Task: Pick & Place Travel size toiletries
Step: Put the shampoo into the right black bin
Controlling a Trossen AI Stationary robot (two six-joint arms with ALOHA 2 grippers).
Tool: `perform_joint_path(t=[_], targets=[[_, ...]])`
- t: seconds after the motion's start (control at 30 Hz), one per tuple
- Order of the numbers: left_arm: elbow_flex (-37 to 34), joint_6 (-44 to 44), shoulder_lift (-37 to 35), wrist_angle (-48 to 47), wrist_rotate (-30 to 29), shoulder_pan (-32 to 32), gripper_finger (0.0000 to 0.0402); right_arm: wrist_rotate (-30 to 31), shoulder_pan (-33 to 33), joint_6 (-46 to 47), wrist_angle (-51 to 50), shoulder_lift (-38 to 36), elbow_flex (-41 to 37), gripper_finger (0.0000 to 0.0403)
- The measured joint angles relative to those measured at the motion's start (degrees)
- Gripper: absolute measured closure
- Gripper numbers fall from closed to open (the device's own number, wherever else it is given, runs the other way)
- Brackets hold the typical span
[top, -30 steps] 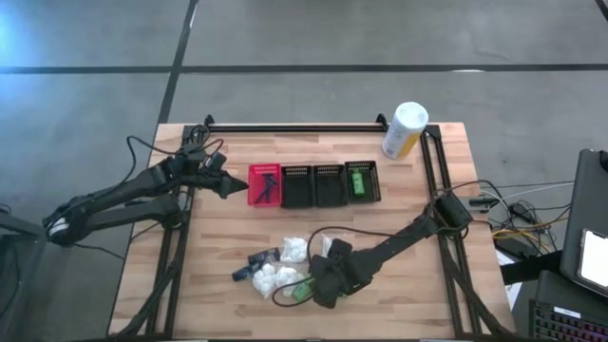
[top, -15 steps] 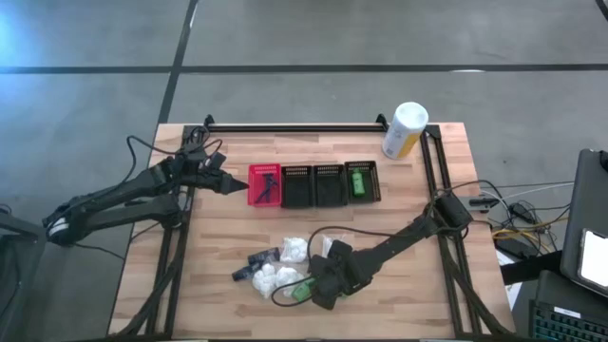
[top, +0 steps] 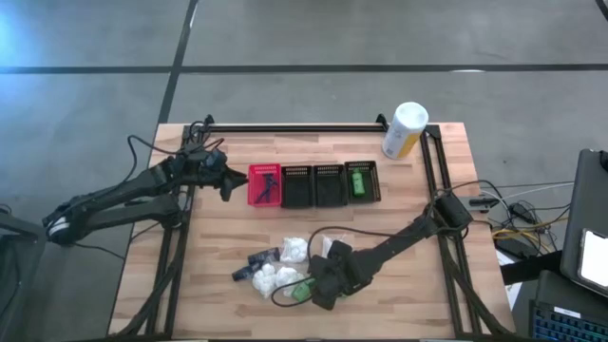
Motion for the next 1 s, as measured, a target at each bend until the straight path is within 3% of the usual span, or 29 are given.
perform_joint_path(t=[0.17,0.43,1.0], targets=[[-0.04,-8.37,0.04,0.07,0.75,0.0,0.0282,0.06,0.0,-0.1,0.09,0.0,0.0,0.0084],[-0.08,-14.03,0.04,0.07,0.93,-0.02,0.0282,0.11,-0.02,-0.36,0.38,0.0,0.0,0.0102],[-0.09,-13.94,0.04,0.07,0.92,-0.02,0.0282,0.21,-0.02,-0.54,0.86,-0.02,0.0,0.0127]])
